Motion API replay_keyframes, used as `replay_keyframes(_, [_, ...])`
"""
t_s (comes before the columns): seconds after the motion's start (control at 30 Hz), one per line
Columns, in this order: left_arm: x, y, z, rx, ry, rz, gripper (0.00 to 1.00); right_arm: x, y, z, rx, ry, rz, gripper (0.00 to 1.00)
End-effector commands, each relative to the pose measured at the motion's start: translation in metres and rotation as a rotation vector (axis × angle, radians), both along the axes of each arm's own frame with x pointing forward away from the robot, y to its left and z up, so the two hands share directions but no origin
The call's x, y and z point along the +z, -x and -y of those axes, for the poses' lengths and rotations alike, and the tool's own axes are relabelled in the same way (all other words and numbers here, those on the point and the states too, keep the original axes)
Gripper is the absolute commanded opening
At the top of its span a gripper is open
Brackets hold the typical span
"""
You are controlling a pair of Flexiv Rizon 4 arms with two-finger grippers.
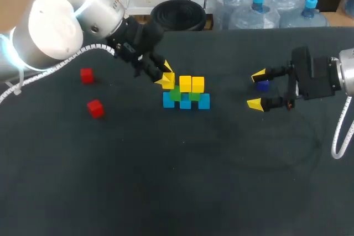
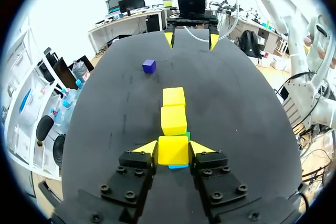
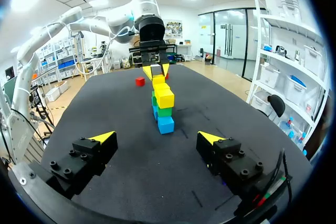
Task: Place the blue cubes, place green cubes on the blue cubes, place the yellow cubes on the green cubes, then place the red cubes on the yellow cubes, and place purple cube on the red cubes.
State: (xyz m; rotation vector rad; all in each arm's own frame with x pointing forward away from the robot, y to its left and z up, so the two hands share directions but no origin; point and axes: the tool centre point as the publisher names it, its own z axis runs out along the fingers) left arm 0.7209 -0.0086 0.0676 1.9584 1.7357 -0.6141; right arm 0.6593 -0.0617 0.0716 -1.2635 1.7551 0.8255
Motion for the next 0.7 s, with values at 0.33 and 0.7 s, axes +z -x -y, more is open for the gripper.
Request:
replay_keyframes(0.33, [-0.0023, 0.0025, 0.005, 0.007, -0.004, -0.002, 0.0, -0.0007, -0.0004, -0.0005, 0.0, -0.001, 0.001, 1.0])
replay_keyframes(0.7, [-0.0038, 0.0025, 0.0095, 0.003, -0.009, -0.005, 0.0, -0.0007, -0.0004, -0.0005, 0.0, -0.001, 0.001, 1.0])
